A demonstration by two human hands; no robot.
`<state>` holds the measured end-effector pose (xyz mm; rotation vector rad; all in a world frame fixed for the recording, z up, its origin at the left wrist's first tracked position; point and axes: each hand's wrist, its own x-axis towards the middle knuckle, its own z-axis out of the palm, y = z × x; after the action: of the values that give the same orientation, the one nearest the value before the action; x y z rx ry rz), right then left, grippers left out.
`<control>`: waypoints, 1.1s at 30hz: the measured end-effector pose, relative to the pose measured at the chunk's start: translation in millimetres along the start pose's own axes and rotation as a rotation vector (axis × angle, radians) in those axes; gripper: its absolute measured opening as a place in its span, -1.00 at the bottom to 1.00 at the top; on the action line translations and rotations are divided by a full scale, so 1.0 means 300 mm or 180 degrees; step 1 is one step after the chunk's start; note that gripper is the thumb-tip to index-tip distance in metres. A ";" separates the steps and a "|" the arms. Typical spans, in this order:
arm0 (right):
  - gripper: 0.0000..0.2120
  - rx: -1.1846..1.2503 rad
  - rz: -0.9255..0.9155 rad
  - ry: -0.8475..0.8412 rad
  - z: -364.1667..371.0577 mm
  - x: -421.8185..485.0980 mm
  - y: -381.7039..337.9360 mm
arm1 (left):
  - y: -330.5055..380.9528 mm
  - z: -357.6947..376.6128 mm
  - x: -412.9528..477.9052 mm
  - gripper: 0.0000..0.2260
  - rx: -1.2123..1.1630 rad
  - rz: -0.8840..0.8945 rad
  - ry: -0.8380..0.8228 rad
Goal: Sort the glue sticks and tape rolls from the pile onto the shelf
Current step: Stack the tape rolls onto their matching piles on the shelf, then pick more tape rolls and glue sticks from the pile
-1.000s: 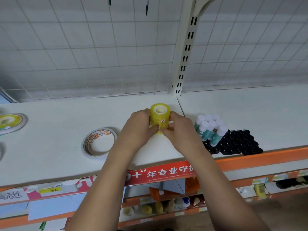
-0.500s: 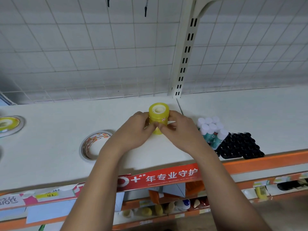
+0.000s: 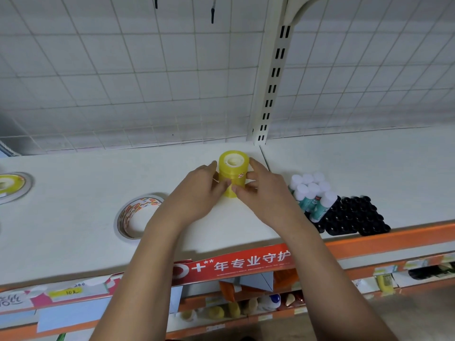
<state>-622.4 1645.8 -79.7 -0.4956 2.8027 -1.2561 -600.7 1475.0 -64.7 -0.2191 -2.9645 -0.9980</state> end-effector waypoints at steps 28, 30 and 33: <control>-0.76 -0.0591 -0.1362 -0.0230 0.424 -0.089 -0.597 | -0.320 -0.381 -0.547 -0.74 0.1347 -0.0986 0.1512; -0.74 -0.0570 -0.1467 -0.0397 0.531 -0.096 -0.685 | -0.398 -0.441 -0.642 -0.74 0.1371 -0.1150 0.1595; -0.72 -0.0506 -0.1594 -0.0566 0.679 -0.119 -0.807 | -0.505 -0.522 -0.769 -0.74 0.1418 -0.1312 0.1624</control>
<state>-490.2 1358.2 -43.2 -1.3116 2.7256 -0.9774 -398.6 1231.4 -42.7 0.5768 -2.6838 -0.2992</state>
